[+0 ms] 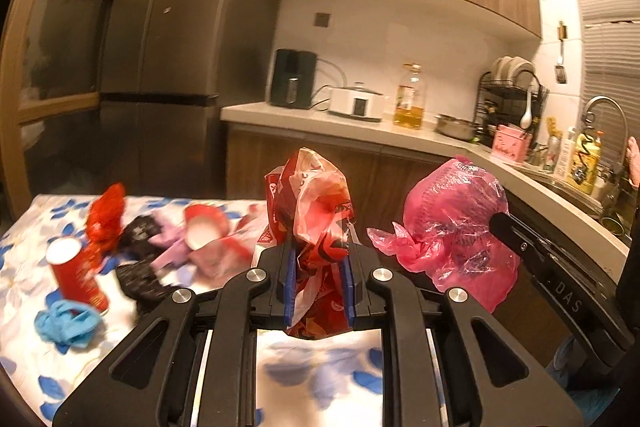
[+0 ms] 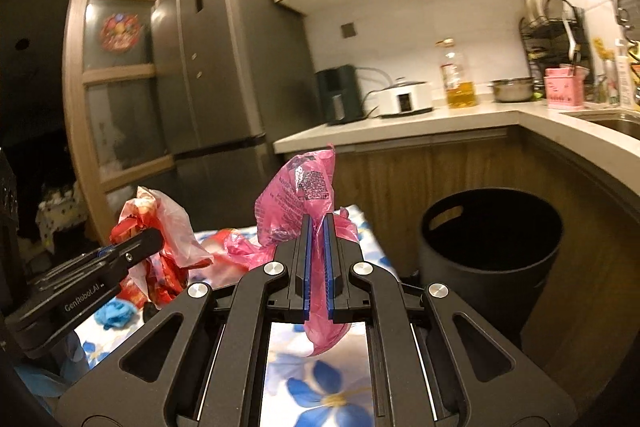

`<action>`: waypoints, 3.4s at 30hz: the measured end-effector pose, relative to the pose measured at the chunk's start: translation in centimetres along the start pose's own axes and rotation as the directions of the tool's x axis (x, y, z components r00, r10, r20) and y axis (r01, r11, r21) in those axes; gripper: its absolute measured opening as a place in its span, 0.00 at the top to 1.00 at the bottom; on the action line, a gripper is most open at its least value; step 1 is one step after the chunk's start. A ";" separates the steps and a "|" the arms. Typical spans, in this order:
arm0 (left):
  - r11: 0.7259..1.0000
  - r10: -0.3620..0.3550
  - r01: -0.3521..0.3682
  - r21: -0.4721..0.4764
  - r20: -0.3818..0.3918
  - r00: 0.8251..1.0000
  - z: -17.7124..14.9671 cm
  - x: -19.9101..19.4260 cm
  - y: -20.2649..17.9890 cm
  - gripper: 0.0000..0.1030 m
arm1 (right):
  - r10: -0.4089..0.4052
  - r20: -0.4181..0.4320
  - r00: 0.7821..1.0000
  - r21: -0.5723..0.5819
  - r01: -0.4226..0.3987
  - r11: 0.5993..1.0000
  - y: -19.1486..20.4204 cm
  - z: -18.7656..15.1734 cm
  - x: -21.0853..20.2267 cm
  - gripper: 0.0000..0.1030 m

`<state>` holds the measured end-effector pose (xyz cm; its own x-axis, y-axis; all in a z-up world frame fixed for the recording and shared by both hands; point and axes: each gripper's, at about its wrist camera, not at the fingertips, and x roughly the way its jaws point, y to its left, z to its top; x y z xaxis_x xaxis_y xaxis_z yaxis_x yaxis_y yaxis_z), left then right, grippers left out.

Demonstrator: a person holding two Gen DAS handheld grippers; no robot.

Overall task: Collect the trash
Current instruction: 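Carry the red and pink bags in both tools over the black bin, then open both tools to drop the bags into the black bin, then move both tools back toward the remaining trash on the table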

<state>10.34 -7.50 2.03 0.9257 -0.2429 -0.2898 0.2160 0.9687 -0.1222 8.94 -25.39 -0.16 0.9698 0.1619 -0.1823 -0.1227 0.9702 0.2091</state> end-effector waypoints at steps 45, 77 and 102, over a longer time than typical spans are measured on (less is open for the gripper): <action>0.938 -0.340 0.343 0.061 -0.044 0.939 3.5 16.4 -16.5 0.81 | -0.347 0.121 0.930 0.121 0.333 0.935 -16.0 6.2 2.7 0.94; 0.937 -0.336 0.345 0.057 -0.124 0.934 1.9 18.8 -16.3 0.37 | -0.378 0.074 0.923 0.164 0.362 0.917 -18.1 5.6 3.5 0.45; 0.998 -0.042 0.044 0.035 -0.068 0.997 0.3 10.3 -8.1 0.06 | -0.372 0.033 0.928 0.046 0.371 0.928 -10.7 3.6 0.3 0.25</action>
<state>18.18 -17.87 0.29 0.8926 -0.2859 -0.3486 0.2674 0.9583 -0.1012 11.33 -36.42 1.03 0.9521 -0.2170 -0.2154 0.2554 0.9517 0.1702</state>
